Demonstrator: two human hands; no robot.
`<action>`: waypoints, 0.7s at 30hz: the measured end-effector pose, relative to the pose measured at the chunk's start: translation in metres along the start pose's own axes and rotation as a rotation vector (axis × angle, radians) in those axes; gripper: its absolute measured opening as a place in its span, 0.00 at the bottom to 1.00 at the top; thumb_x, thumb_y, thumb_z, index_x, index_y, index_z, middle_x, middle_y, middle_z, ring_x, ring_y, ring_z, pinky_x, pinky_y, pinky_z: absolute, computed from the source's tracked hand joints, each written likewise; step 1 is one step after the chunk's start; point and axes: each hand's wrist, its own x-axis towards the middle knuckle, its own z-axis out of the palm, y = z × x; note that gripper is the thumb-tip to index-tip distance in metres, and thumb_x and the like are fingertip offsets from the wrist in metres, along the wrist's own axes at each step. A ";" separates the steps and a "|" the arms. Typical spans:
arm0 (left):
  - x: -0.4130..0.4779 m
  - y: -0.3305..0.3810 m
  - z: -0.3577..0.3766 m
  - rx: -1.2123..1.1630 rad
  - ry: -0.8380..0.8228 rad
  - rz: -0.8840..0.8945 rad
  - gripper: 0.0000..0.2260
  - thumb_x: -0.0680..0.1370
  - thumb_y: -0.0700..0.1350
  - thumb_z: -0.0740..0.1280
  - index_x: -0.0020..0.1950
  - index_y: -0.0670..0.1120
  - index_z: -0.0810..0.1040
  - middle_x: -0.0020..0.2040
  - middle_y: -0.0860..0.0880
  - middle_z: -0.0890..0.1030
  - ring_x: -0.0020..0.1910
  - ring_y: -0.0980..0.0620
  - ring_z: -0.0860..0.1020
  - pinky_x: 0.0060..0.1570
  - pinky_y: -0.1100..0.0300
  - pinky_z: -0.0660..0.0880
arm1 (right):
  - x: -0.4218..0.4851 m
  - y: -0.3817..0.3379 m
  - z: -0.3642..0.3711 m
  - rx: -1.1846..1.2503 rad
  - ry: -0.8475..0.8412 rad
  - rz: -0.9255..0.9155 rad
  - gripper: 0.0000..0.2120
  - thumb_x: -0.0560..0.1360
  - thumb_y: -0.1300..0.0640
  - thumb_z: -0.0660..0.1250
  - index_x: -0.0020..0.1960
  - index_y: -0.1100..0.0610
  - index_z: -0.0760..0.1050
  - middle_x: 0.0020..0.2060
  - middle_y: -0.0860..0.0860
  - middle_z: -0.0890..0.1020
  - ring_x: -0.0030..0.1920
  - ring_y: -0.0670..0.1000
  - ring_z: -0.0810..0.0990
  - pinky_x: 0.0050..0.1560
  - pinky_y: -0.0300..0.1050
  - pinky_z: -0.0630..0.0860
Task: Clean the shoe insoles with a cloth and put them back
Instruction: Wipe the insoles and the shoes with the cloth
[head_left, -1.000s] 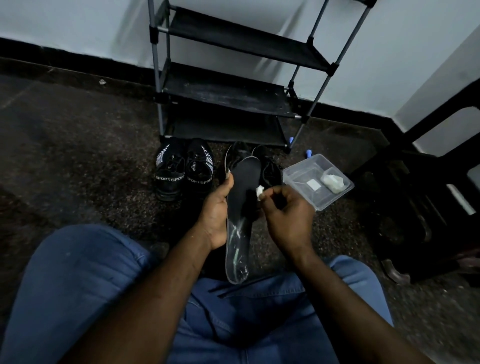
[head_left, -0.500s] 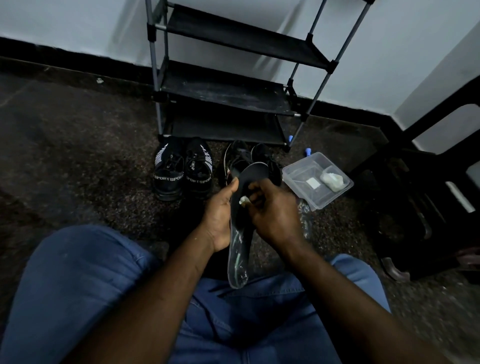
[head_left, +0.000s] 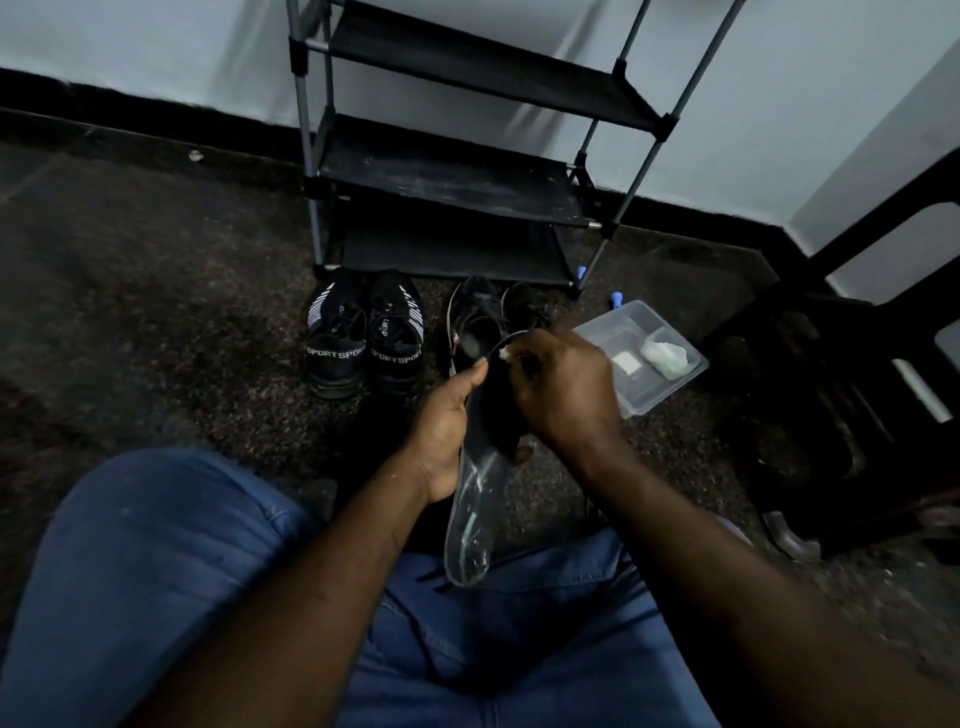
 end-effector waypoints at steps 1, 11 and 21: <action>0.000 0.000 -0.001 0.002 -0.010 0.007 0.21 0.84 0.58 0.58 0.59 0.45 0.84 0.50 0.43 0.85 0.44 0.45 0.82 0.46 0.49 0.76 | 0.002 0.002 0.000 -0.020 0.009 -0.006 0.05 0.75 0.55 0.71 0.50 0.53 0.84 0.43 0.50 0.83 0.41 0.51 0.81 0.40 0.46 0.78; 0.000 0.002 0.000 0.023 0.014 0.012 0.22 0.83 0.58 0.59 0.59 0.44 0.85 0.54 0.41 0.83 0.49 0.43 0.81 0.51 0.48 0.75 | 0.007 0.006 -0.004 -0.154 0.078 0.009 0.07 0.76 0.52 0.68 0.47 0.52 0.84 0.39 0.51 0.83 0.41 0.55 0.79 0.41 0.51 0.77; -0.001 -0.003 0.002 0.053 0.034 0.018 0.21 0.84 0.57 0.59 0.62 0.44 0.84 0.62 0.38 0.82 0.57 0.40 0.80 0.61 0.44 0.73 | 0.004 0.009 -0.004 -0.187 0.071 0.112 0.06 0.76 0.50 0.68 0.48 0.50 0.82 0.41 0.49 0.83 0.45 0.55 0.79 0.46 0.53 0.77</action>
